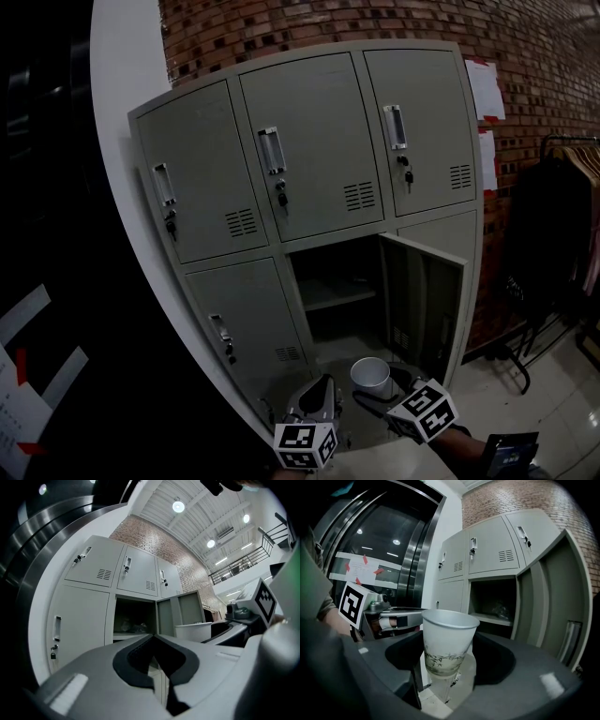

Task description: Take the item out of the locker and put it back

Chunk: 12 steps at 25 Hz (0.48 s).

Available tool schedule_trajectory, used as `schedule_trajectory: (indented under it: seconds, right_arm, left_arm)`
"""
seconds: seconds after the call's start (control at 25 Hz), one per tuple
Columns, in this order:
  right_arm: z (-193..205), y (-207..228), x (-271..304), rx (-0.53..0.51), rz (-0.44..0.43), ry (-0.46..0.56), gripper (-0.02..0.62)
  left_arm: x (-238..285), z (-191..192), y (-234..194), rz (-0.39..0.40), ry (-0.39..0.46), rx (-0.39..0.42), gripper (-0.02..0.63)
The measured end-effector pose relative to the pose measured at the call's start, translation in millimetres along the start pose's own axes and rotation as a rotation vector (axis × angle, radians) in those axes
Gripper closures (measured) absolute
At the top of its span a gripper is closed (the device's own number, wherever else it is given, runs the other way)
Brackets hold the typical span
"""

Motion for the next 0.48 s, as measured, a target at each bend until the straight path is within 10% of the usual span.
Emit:
schedule_trajectory:
  seconds: [0.48]
  right_arm:
    - [-7.8, 16.1, 30.4, 0.02, 0.052, -0.005, 0.268]
  left_arm:
    - [7.2, 2.7, -24.0, 0.042, -0.005, -0.014, 0.604]
Point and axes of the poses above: the fingertips, and each gripper's own axes: x forward along the fingers, y to its right, z out of its underside, the point moved 8 cm from there along -x, backward along the fingers, and after that the axes turned 7 degrees about -z, right-handed, at the moved point
